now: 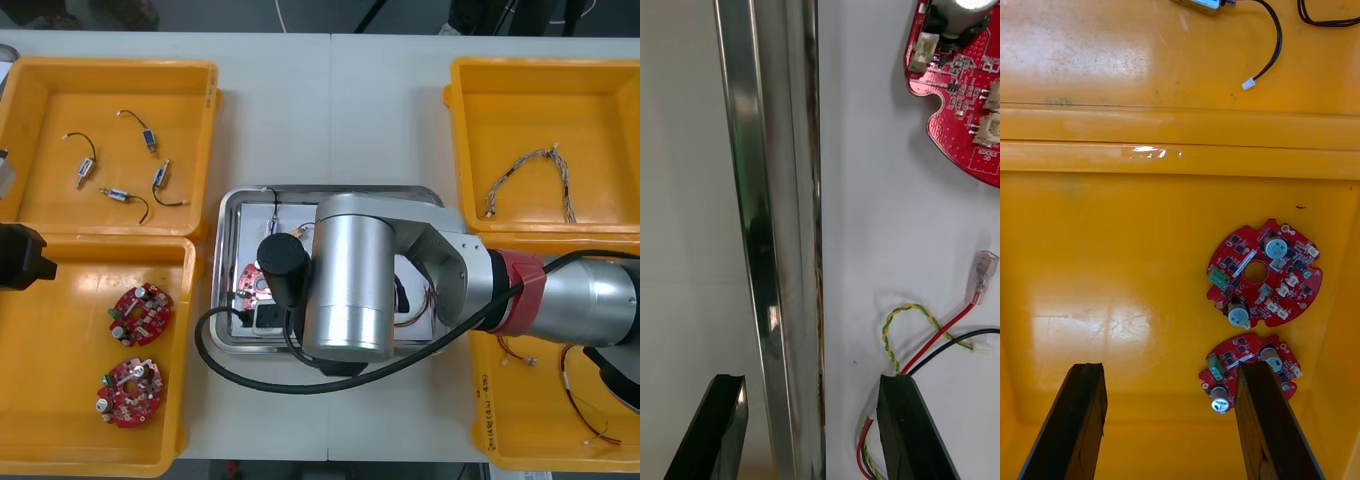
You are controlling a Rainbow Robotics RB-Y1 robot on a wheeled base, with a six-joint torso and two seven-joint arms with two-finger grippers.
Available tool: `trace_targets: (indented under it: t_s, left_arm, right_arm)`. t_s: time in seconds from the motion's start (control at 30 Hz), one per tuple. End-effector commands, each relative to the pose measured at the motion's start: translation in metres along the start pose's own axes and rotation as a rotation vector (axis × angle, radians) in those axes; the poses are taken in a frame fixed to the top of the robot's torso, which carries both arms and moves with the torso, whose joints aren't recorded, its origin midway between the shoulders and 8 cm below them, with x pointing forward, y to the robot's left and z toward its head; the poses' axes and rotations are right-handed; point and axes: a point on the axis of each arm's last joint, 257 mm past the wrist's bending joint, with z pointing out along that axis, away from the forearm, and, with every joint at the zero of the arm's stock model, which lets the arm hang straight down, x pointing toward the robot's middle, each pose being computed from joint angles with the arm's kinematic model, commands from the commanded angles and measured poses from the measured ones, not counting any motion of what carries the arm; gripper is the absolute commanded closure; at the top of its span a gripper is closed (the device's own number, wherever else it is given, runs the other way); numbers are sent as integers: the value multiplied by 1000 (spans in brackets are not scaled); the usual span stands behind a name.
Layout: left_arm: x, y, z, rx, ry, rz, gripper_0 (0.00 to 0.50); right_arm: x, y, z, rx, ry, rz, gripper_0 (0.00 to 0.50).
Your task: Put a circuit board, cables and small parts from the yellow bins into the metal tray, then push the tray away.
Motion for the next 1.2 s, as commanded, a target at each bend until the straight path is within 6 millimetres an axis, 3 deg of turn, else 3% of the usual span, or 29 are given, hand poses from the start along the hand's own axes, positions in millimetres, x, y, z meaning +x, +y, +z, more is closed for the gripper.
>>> trace_targets:
  t_s: [0.03, 0.33, 0.6, 0.7, 0.77, 0.8, 0.83, 0.87, 0.9, 0.93, 1.2]
  left_arm:
    - [-3, 16, -14, -51, -27, 32, 0]
    - [-3, 16, -14, -51, -27, 32, 0]
    - [-3, 16, -14, -51, -27, 32, 0]
    - [-3, 16, -14, -51, -27, 32, 0]
    - [-3, 16, -14, -51, -27, 32, 0]
    - [-3, 16, -14, -51, -27, 32, 0]
    - [-3, 16, -14, -51, -27, 32, 0]
    - [-3, 16, -14, -51, -27, 32, 0]
    - [-3, 16, -14, -51, -27, 32, 0]
    - [-3, 16, -14, -51, -27, 32, 0]
    - [-3, 16, -14, -51, -27, 32, 0]
  right_arm:
    - [-16, 23, 8, -17, -36, -71, 0]
    - [-13, 37, 27, -1, -33, -80, 0]
    - [-16, 34, 32, 53, -33, -93, 0]
    - [-17, 31, 33, 73, -35, -100, 95]
    - [-17, 31, 33, 77, -34, -101, 102]
    - [-17, 30, 33, 79, -34, -99, 261]
    - [-17, 30, 33, 79, -34, -99, 261]
    - [-17, 30, 33, 79, -34, -96, 415]
    - [-17, 29, 33, 82, -34, -95, 415]
    - [-18, 28, 33, 85, -34, -93, 500]
    - [-16, 11, 27, 124, -28, -100, 500]
